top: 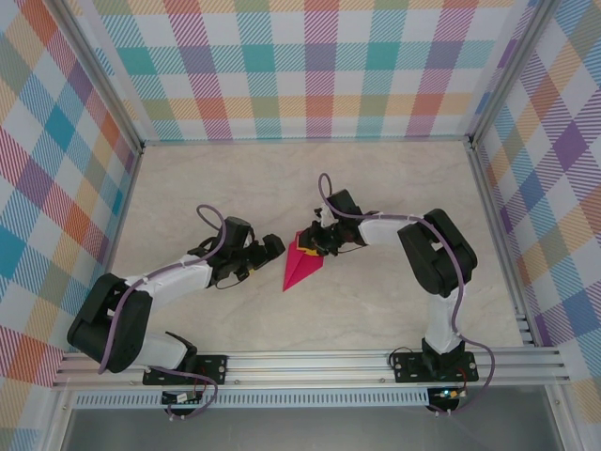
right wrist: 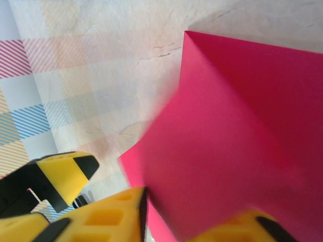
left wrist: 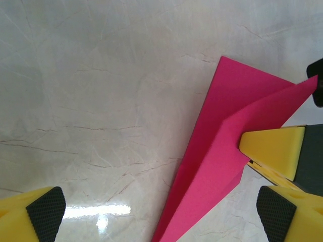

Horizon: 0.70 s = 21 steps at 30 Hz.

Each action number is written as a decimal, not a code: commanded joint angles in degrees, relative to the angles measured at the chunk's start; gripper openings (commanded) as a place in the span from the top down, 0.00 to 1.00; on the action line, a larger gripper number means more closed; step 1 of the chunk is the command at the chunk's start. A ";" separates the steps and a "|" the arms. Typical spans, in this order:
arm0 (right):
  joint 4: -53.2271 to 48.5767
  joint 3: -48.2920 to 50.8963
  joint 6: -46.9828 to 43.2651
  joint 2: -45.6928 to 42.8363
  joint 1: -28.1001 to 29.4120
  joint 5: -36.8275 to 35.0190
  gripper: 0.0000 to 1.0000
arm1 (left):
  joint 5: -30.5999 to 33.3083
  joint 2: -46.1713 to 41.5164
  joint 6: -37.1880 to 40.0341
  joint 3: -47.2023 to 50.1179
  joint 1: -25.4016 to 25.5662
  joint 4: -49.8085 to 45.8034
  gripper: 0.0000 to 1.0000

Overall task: Fold a paper plane with a square sheet of paper (pick it up from the middle)
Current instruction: Pick up the paper from the center of the table, then turn over the paper at the center of the table.

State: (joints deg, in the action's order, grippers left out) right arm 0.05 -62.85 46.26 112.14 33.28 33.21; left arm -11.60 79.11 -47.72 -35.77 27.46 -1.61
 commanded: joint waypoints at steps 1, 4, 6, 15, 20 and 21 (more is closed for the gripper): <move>4.28 1.12 0.17 0.12 0.52 1.72 0.85 | -3.33 -0.06 -1.74 1.69 -1.61 2.89 0.00; 5.49 1.06 0.57 -2.53 0.31 2.79 0.90 | -6.09 -1.32 -3.22 3.29 -2.69 5.48 0.00; 6.99 0.44 0.63 -4.45 -0.20 5.10 0.90 | -11.12 -2.02 -5.39 4.98 -3.85 10.66 0.00; 12.05 -4.33 6.65 -7.96 -4.98 18.39 0.89 | -23.46 -6.25 -9.99 5.80 -4.96 21.44 0.00; 11.54 -7.02 8.60 -8.10 -5.41 23.06 0.89 | -26.08 -6.26 -12.80 5.55 -4.96 29.19 0.02; 12.26 -7.05 9.23 -8.01 -5.42 23.96 0.88 | -26.14 -6.01 -13.39 5.38 -4.97 30.33 0.03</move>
State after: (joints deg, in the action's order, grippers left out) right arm 10.35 -68.42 53.32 105.58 27.46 51.46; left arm -34.30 73.47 -58.48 -29.71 23.14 21.54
